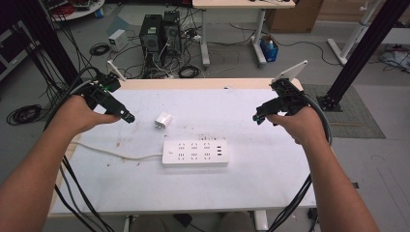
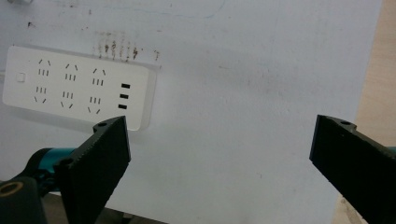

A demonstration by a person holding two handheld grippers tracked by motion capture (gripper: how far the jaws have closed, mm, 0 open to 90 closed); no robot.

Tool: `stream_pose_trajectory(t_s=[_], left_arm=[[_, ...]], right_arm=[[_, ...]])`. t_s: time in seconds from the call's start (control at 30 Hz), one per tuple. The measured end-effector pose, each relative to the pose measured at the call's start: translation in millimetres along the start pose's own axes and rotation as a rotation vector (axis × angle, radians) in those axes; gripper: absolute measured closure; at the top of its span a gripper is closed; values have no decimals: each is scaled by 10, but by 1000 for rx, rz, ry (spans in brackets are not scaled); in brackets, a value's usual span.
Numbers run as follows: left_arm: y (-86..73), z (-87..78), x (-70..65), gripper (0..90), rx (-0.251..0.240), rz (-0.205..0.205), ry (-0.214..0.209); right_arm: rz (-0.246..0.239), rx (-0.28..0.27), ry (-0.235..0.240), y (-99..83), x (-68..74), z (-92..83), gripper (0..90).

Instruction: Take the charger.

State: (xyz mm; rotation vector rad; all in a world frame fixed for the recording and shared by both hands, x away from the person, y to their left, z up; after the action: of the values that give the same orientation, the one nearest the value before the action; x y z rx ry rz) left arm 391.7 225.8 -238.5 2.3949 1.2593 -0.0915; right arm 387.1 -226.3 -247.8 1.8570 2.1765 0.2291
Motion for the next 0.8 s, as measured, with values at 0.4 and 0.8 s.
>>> stream_pose_trajectory(t_s=[0.4,0.8], left_arm=[[58,-8,-65,186,-13,19,11],[156,179,-114,186,-34,15,34]], right_arm=[[-9,-6,9,-26,17,-30,44],[-12,-22,23,-73,11,-39,44]])
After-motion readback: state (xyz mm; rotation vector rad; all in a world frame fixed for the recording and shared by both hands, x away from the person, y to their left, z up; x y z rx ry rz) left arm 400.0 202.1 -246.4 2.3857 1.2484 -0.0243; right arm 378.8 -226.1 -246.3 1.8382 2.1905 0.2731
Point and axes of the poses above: each handheld gripper's, and its own axes: z roughly forward along the jaws, y roughly out of its top, x roughly to its left, the point moved 1 cm from there along z, roughly forward along the jaws, and after that the axes turned 13 degrees about -y, right-handed, at the moved point
